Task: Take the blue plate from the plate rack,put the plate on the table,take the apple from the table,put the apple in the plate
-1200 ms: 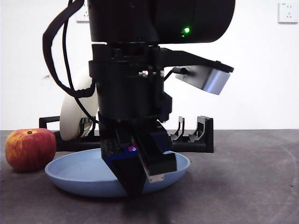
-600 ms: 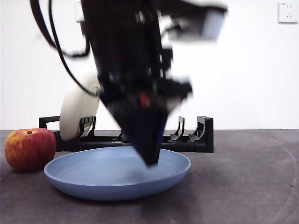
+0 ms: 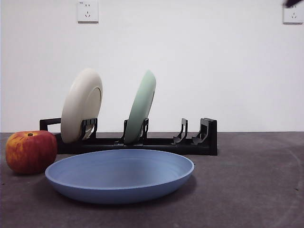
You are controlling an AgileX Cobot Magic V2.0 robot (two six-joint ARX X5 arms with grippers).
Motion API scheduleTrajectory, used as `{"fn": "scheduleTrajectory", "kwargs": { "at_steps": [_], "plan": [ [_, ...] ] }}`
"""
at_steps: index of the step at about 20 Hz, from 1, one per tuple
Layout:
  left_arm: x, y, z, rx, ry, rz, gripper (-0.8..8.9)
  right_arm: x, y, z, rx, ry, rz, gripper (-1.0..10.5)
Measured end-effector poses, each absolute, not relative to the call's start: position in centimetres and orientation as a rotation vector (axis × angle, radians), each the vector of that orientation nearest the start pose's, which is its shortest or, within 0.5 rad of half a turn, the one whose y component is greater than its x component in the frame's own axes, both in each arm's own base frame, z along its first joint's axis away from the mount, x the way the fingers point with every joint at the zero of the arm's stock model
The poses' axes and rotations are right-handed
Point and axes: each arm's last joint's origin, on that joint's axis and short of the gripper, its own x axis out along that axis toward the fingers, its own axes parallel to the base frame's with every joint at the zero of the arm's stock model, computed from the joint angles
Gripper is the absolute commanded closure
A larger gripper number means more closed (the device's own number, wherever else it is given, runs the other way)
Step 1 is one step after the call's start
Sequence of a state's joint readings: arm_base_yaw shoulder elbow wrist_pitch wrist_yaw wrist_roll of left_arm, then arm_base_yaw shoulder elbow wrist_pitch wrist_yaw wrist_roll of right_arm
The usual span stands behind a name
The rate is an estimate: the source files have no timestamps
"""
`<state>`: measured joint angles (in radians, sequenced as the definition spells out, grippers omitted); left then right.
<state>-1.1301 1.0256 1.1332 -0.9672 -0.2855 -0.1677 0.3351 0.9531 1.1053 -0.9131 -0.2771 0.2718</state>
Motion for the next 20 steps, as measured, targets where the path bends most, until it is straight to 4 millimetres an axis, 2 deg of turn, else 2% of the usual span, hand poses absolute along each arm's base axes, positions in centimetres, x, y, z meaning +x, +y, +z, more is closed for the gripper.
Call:
{"fn": "scheduleTrajectory", "kwargs": {
  "at_steps": [2,5,10,12,15,20],
  "plan": [
    [7.6,-13.7,35.8,0.407,0.713,-0.652,8.22,16.8,8.7,34.5,0.217,0.859,0.545,9.4],
    [6.4,-10.6,38.0,0.420,0.728,-0.531,8.22,18.4,13.8,32.9,0.186,0.889,0.676,9.3],
    [5.5,-8.6,40.0,0.309,0.685,-0.508,8.22,20.2,23.1,29.7,0.070,1.015,0.823,9.0],
    [5.4,-8.3,40.1,0.295,0.679,-0.508,8.22,20.9,26.5,28.7,0.007,1.060,0.836,8.0],
    [5.3,-8.0,40.2,0.287,0.673,-0.505,8.21,21.4,29.4,28.7,-0.036,1.075,0.862,6.9],
    [5.2,-6.8,40.4,0.261,0.649,-0.472,8.21,22.4,33.4,29.4,-0.089,1.056,0.902,3.4]
  ]
}}
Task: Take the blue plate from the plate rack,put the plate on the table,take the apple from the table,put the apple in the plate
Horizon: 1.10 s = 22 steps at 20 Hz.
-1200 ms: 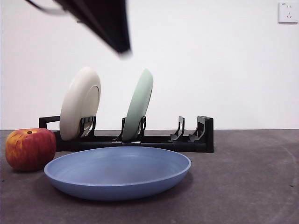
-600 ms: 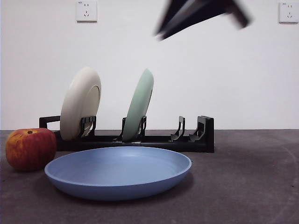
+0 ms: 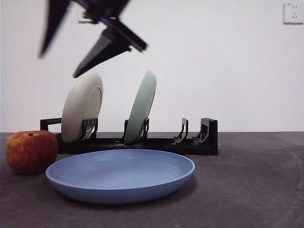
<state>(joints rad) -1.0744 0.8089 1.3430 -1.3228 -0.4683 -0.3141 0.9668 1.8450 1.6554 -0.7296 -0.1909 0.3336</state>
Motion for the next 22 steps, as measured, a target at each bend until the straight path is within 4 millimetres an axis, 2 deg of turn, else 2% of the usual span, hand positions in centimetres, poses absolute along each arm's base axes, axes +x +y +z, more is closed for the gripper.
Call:
{"fn": "scheduleTrajectory", "kwargs": {
  "at_steps": [6,9,11,13,16,19,22],
  "plan": [
    [3.3,-1.9,41.1,0.149,0.542,-0.317,8.21,24.5,37.4,30.1,-0.122,1.005,0.916,3.1],
    [3.0,-1.3,41.0,0.148,0.548,-0.277,8.21,25.4,38.7,29.7,-0.127,0.985,0.908,3.0],
    [3.2,-1.2,40.8,0.153,0.568,-0.259,8.22,25.9,39.3,28.6,-0.147,1.000,0.889,2.4],
    [3.5,-1.4,39.9,0.157,0.612,-0.262,8.22,26.3,39.9,27.2,-0.179,1.017,0.867,2.2],
    [4.7,-1.9,37.1,0.189,0.725,-0.241,8.22,26.8,40.8,25.2,-0.217,1.031,0.842,2.1],
    [5.6,-2.5,34.2,0.208,0.844,-0.261,8.22,27.2,41.2,23.9,-0.246,1.037,0.820,1.2],
    [5.6,-2.4,32.5,0.222,0.888,-0.258,8.22,27.5,41.6,22.8,-0.262,1.029,0.816,1.2]
  ]
}}
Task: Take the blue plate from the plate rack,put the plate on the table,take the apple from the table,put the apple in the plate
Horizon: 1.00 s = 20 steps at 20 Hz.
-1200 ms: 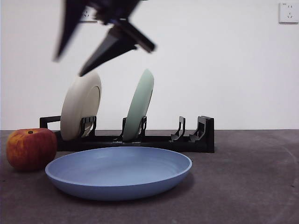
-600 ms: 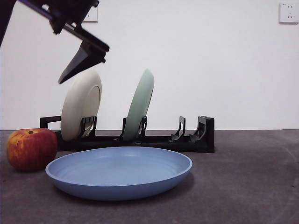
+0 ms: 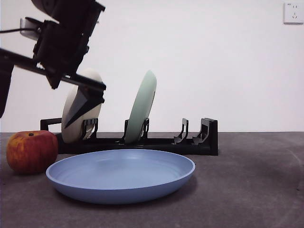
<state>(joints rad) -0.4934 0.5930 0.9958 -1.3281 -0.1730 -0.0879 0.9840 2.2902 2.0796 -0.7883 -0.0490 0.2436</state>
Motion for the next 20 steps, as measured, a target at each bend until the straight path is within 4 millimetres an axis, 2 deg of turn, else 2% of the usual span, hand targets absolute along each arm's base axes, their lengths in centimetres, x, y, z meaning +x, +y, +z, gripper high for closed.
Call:
{"fn": "scheduleTrajectory", "kwargs": {
  "at_steps": [6,12,14,15,18,20],
  "plan": [
    [4.5,-1.9,32.5,0.205,0.845,-0.260,8.22,28.0,42.4,20.9,-0.262,1.026,0.818,1.2],
    [4.4,-1.8,32.5,0.203,0.838,-0.261,8.22,28.3,42.9,17.8,-0.290,1.077,0.803,1.3],
    [4.4,-1.8,32.5,0.205,0.838,-0.262,8.22,28.2,43.1,17.6,-0.293,1.069,0.808,1.3],
    [4.4,-1.8,32.5,0.206,0.838,-0.262,8.22,28.1,43.3,17.7,-0.289,1.051,0.818,1.8],
    [4.4,-1.8,32.5,0.206,0.837,-0.262,8.22,27.9,43.5,17.8,-0.306,1.032,0.794,6.4],
    [4.4,-1.8,32.5,0.207,0.838,-0.262,8.22,27.8,43.5,17.7,-0.315,1.038,0.785,8.7]
  ]
}}
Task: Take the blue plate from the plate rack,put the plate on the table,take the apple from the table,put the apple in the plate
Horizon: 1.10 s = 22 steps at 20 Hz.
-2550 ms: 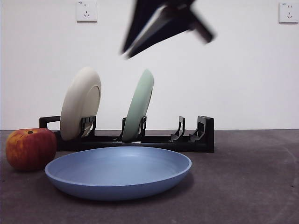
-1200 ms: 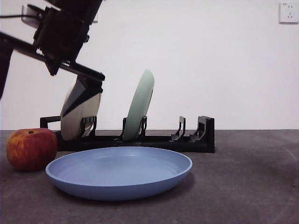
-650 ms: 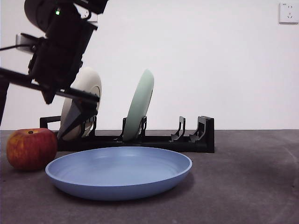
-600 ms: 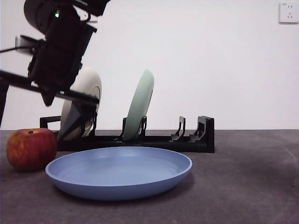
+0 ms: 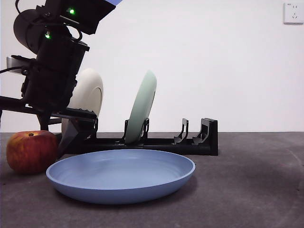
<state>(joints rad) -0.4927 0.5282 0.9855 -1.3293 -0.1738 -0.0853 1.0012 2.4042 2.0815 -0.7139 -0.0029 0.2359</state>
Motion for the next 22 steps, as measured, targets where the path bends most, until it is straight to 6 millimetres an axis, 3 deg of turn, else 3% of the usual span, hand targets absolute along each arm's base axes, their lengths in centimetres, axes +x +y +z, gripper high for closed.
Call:
{"fn": "scheduleTrajectory", "kwargs": {
  "at_steps": [1,8,15,19,22],
  "plan": [
    [4.4,-1.8,32.5,0.208,0.837,-0.263,8.22,27.8,43.4,17.7,-0.317,1.041,0.783,9.5],
    [4.4,-1.8,32.5,0.224,0.834,-0.263,8.22,27.7,43.0,18.3,-0.345,1.041,0.743,9.5],
    [4.4,-1.8,32.5,0.226,0.834,-0.263,8.22,25.9,40.7,24.8,-0.504,0.942,0.729,9.5],
    [4.4,-1.8,32.5,0.222,0.834,-0.262,8.22,25.1,39.4,26.8,-0.531,0.887,0.736,9.5],
    [4.4,-1.8,32.5,0.222,0.835,-0.261,8.22,23.6,36.8,27.9,-0.484,0.802,0.736,9.5]
  ]
}}
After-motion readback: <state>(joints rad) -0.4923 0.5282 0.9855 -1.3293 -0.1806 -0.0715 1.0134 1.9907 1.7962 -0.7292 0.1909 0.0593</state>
